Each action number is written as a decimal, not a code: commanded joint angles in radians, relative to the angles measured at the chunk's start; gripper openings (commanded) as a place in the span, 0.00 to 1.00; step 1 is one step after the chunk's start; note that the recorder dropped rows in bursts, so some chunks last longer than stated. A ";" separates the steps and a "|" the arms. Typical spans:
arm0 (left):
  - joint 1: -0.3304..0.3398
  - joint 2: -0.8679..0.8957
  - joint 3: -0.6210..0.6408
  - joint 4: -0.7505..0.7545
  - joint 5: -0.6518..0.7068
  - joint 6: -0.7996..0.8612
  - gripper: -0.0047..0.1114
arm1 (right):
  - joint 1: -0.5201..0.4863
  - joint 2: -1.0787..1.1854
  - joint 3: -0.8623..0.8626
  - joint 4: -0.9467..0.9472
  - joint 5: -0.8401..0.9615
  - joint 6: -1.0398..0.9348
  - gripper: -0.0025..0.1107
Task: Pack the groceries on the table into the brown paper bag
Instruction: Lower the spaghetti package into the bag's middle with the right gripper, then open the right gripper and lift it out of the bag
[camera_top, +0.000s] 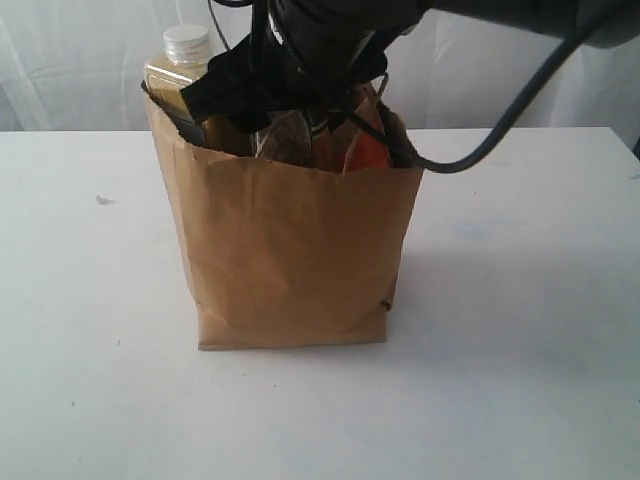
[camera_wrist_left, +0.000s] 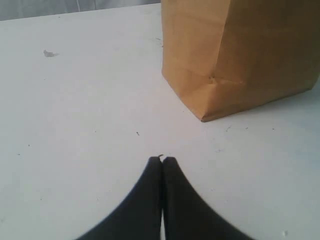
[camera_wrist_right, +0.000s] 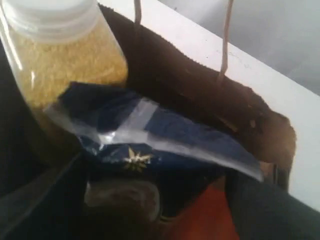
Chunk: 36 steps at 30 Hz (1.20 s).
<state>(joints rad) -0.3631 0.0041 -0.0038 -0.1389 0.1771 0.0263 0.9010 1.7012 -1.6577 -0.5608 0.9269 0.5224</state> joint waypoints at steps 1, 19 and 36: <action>0.003 -0.004 0.004 -0.007 0.007 -0.001 0.04 | -0.005 -0.019 -0.005 -0.031 0.023 -0.029 0.67; 0.003 -0.004 0.004 -0.007 0.007 -0.001 0.04 | -0.002 -0.161 -0.005 -0.027 -0.015 -0.076 0.67; 0.003 -0.004 0.004 -0.007 0.007 -0.001 0.04 | 0.003 -0.458 0.077 0.096 0.043 -0.145 0.19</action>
<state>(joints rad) -0.3631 0.0041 -0.0038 -0.1389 0.1771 0.0263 0.9010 1.2929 -1.6274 -0.5039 0.9698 0.4032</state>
